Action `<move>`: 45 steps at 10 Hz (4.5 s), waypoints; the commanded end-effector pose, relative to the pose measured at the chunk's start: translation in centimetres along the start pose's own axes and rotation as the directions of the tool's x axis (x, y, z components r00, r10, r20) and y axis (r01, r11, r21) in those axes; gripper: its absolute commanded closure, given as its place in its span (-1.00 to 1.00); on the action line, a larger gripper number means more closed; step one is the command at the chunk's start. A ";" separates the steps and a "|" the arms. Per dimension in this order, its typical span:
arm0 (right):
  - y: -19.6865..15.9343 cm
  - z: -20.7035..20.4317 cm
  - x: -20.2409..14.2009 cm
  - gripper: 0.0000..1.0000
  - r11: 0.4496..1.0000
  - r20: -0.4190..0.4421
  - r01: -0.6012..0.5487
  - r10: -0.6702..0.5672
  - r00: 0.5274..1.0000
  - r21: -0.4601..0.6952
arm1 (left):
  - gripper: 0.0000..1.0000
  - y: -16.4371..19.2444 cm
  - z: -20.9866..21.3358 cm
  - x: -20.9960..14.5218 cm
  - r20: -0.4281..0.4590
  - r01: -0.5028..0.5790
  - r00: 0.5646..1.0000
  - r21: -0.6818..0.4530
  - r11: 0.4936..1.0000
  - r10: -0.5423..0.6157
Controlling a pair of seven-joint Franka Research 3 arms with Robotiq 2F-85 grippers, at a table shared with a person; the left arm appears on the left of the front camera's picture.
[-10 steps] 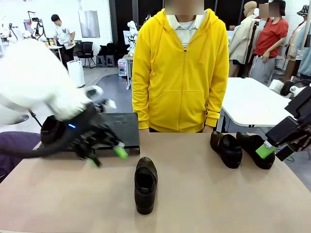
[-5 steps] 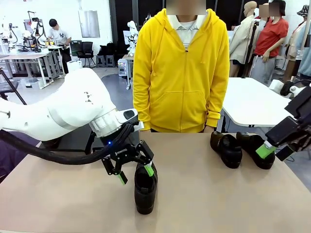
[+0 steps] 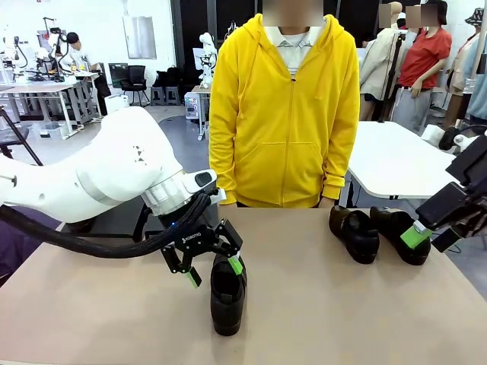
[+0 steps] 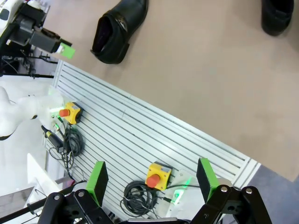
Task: Organize the shoes by placing them on the stand.
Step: Place the Shoe from the middle of the table onto the Shoes Stand.
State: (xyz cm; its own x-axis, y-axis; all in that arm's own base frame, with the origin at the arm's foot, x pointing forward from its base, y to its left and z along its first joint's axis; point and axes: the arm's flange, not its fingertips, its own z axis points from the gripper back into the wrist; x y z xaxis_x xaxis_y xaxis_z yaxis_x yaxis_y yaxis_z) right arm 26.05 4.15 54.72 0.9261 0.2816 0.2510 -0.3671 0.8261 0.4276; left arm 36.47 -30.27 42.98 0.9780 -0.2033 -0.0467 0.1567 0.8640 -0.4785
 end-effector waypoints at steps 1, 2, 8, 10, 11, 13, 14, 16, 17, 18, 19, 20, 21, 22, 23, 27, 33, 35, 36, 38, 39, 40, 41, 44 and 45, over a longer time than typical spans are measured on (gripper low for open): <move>0.0 0.3 0.2 -1.00 1.000 -0.002 -0.010 0.010 1.000 0.012 | -1.00 0.6 -1.7 0.0 0.173 -0.073 0.984 0.142 0.987 0.048; 0.0 0.3 0.2 -1.00 1.000 -0.002 -0.010 0.010 1.000 0.012 | -1.00 0.7 -2.7 0.3 0.205 -0.069 0.978 0.155 0.986 0.037; 0.0 0.3 0.2 -1.00 1.000 -0.002 -0.010 0.010 1.000 0.012 | -1.00 2.6 -7.2 3.6 0.315 -0.242 0.937 0.265 0.934 0.153; 0.0 0.3 0.2 -1.00 1.000 -0.002 -0.010 0.010 1.000 0.012 | -1.00 2.8 -8.0 4.3 0.345 -0.273 0.923 0.277 0.921 0.170; 0.0 0.3 0.2 -1.00 1.000 -0.002 -0.010 0.010 1.000 0.012 | -1.00 2.9 -8.0 4.4 0.339 -0.272 0.925 0.276 0.922 0.171; 0.0 0.3 0.2 -1.00 1.000 -0.002 -0.010 0.010 1.000 0.012 | 1.00 3.0 -8.2 4.5 0.350 -0.302 0.916 0.283 0.910 0.195; 0.0 0.3 0.2 -1.00 1.000 -0.002 -0.010 0.010 1.000 0.012 | 1.00 3.1 -8.1 4.5 0.352 -0.302 0.916 0.283 0.910 0.195; 0.0 0.3 0.2 -1.00 1.000 -0.002 -0.010 0.010 1.000 0.012 | 1.00 3.1 -8.1 4.5 0.354 -0.298 0.916 0.282 0.912 0.189; 0.0 0.3 0.2 -1.00 1.000 -0.002 -0.010 0.010 1.000 0.012 | 1.00 3.1 -8.1 4.5 0.354 -0.293 0.917 0.277 0.915 0.186; 0.0 0.3 0.2 -1.00 1.000 -0.002 -0.010 0.010 1.000 0.012 | 1.00 3.1 -8.2 4.4 0.351 -0.284 0.919 0.273 0.919 0.180; 0.0 0.3 0.2 -1.00 1.000 -0.002 -0.010 0.010 1.000 0.012 | 1.00 3.1 -8.2 4.3 0.347 -0.274 0.922 0.274 0.922 0.171; 0.0 0.3 0.2 -1.00 1.000 -0.002 -0.010 0.010 1.000 0.012 | 1.00 3.1 -8.2 4.3 0.333 -0.260 0.929 0.266 0.928 0.164; 0.0 0.3 0.2 -1.00 1.000 -0.002 -0.010 0.010 1.000 0.012 | 1.00 3.0 -8.3 4.2 0.329 -0.252 0.931 0.267 0.930 0.158; 0.0 0.3 0.2 -1.00 1.000 -0.002 -0.010 0.010 1.000 0.012 | 1.00 3.0 -8.2 4.1 0.321 -0.239 0.935 0.265 0.934 0.148; 0.0 0.3 0.2 -1.00 1.000 -0.002 -0.010 0.010 1.000 0.012 | 1.00 2.9 -8.0 3.9 0.310 -0.218 0.941 0.259 0.941 0.133; 0.0 0.3 0.2 -1.00 1.000 -0.002 -0.010 0.010 1.000 0.012 | 1.00 1.2 1.4 -2.1 0.165 0.116 0.974 0.208 0.971 -0.152; 0.0 0.3 0.2 -1.00 1.000 -0.002 -0.010 0.010 1.000 0.012 | 1.00 16.3 15.1 -14.3 0.652 -0.295 0.758 0.371 0.880 -0.021; 0.0 0.3 0.2 -1.00 1.000 -0.002 -0.010 0.010 1.000 0.012 | 1.00 17.9 16.0 -16.1 0.713 -0.300 0.701 0.266 0.916 0.023; 0.0 0.3 0.2 -1.00 1.000 -0.002 -0.010 0.010 1.000 0.012 | 1.00 13.7 21.0 -11.5 0.655 -0.292 0.756 0.348 0.891 -0.009; 0.0 0.3 0.2 -1.00 1.000 -0.002 -0.010 0.010 1.000 0.012 | 1.00 13.7 21.0 -11.5 0.655 -0.292 0.756 0.348 0.891 -0.009; 0.0 0.3 0.2 -1.00 1.000 -0.002 -0.010 0.010 1.000 0.012 | 1.00 13.7 21.0 -11.5 0.655 -0.292 0.756 0.348 0.891 -0.009; 0.0 0.3 0.2 -1.00 1.000 -0.002 -0.010 0.010 1.000 0.012 | 1.00 13.7 21.0 -11.5 0.655 -0.292 0.756 0.348 0.891 -0.009; 0.0 0.3 0.2 -1.00 1.000 -0.002 -0.010 0.010 1.000 0.012 | 1.00 13.8 20.6 -11.4 0.644 -0.287 0.765 0.354 0.890 -0.009; 0.0 0.3 0.2 -1.00 1.000 -0.002 -0.010 0.010 1.000 0.012 | 1.00 16.9 23.1 -4.3 0.733 -0.215 0.680 0.235 0.948 -0.028; 0.0 0.3 0.2 -1.00 1.000 -0.002 -0.010 0.010 1.000 0.012 | 1.00 18.0 23.2 -1.6 0.773 -0.202 0.630 0.249 0.947 -0.069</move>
State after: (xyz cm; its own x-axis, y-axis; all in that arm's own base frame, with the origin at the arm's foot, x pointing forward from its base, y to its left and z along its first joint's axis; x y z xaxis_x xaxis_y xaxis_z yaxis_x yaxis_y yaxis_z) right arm 26.05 4.15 54.71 0.9263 0.2821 0.2498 -0.3670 0.8259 0.4281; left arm 36.89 -3.88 54.92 0.7548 0.1850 0.6294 -0.0777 0.9779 -0.1942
